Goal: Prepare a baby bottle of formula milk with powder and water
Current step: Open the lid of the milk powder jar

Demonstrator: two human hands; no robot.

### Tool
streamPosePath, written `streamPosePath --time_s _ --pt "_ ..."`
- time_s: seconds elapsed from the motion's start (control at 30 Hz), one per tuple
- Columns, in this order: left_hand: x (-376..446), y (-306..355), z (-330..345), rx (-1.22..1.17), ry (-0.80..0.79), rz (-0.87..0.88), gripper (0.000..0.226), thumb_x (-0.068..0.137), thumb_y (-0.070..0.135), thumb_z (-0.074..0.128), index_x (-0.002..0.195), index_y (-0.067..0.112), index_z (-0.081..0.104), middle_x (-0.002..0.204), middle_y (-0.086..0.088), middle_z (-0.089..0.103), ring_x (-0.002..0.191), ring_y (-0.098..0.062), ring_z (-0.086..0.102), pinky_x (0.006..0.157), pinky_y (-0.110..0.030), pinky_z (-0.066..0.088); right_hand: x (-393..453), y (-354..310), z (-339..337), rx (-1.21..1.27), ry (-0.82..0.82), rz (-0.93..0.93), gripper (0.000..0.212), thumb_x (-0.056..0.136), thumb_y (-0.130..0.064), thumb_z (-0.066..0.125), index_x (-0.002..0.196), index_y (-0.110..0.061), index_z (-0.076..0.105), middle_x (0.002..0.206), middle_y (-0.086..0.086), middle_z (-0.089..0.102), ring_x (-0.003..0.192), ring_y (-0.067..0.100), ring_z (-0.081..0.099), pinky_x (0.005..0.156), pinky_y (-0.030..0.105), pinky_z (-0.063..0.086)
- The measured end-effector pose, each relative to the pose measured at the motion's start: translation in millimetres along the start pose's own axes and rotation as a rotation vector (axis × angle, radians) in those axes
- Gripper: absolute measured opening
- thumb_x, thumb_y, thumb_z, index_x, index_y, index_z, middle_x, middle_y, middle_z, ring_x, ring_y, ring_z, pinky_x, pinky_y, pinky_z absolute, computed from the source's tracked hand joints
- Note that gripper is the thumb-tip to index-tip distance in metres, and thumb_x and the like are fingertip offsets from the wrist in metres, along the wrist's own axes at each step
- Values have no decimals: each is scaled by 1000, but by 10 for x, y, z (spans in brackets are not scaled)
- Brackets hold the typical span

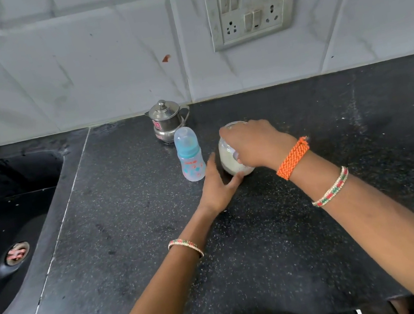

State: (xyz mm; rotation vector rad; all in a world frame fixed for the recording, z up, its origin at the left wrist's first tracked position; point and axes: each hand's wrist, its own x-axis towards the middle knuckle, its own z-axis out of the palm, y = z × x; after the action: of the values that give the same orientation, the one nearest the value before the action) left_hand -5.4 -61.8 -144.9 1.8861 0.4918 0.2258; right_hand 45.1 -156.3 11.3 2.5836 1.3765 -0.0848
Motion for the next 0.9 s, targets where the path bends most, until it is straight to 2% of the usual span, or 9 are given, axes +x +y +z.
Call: streamPosePath --time_s 0.1,0.17,0.27,0.33,0.4,0.5,0.63,0.8,0.9 --pt "-153 -163 -101 -160 151 -100 33 91 7 56 125 9 53 128 -8 59 122 -19 54 107 -31 41 -141 -120 170 35 -30 -35 36 93 -15 53 128 -10 42 124 13 56 110 34 56 74 37 39" --pt "-221 -213 -183 -312 189 -148 23 92 1 53 111 10 61 118 -10 66 113 -19 61 106 -37 44 -247 -221 338 52 -17 -42 34 92 -14 54 124 -11 44 119 12 58 107 32 58 70 36 35" --pt "-284 -216 -234 -392 148 -168 21 92 -3 52 103 12 63 114 -13 67 109 -21 63 104 -36 45 -405 -390 633 75 112 -2 40 86 -9 60 123 -13 45 114 8 59 106 29 57 70 36 37" --pt "-325 -195 -250 -426 159 -170 23 91 -7 51 100 11 63 112 -14 66 104 -17 63 100 -30 48 -471 -467 829 87 154 46 43 84 -7 62 122 -13 45 114 6 58 106 28 56 76 36 42" --pt "-361 -189 -260 -455 172 -167 25 91 -8 50 100 11 63 108 -12 66 99 -13 63 95 -24 49 -515 -500 961 74 145 84 41 83 -7 63 120 -14 47 114 7 57 106 28 55 80 38 44" --pt "-379 -212 -262 -469 176 -172 23 91 -6 51 104 8 63 106 -9 66 98 -11 62 95 -23 48 -541 -496 1050 81 125 111 35 84 -13 63 116 -12 49 114 9 57 106 28 55 83 39 44" --pt "-399 -215 -243 -450 181 -167 20 91 -3 55 104 10 64 104 -6 66 94 -9 62 91 -20 48 -525 -478 1036 128 95 72 28 88 -22 60 112 -9 53 113 10 58 105 28 56 78 36 47" --pt "-402 -204 -262 -505 189 -194 21 91 -5 53 101 11 63 99 -4 67 97 -13 63 91 -23 49 -520 -462 1015 183 47 50 24 93 -28 53 107 -10 60 111 10 60 104 29 58 74 36 46" --pt "-455 -112 -289 -579 291 -198 22 93 -5 47 94 10 62 95 -5 66 89 -14 64 83 -25 54 -491 -403 846 273 62 79 23 94 -30 50 104 -12 59 106 10 62 98 31 60 73 37 44"
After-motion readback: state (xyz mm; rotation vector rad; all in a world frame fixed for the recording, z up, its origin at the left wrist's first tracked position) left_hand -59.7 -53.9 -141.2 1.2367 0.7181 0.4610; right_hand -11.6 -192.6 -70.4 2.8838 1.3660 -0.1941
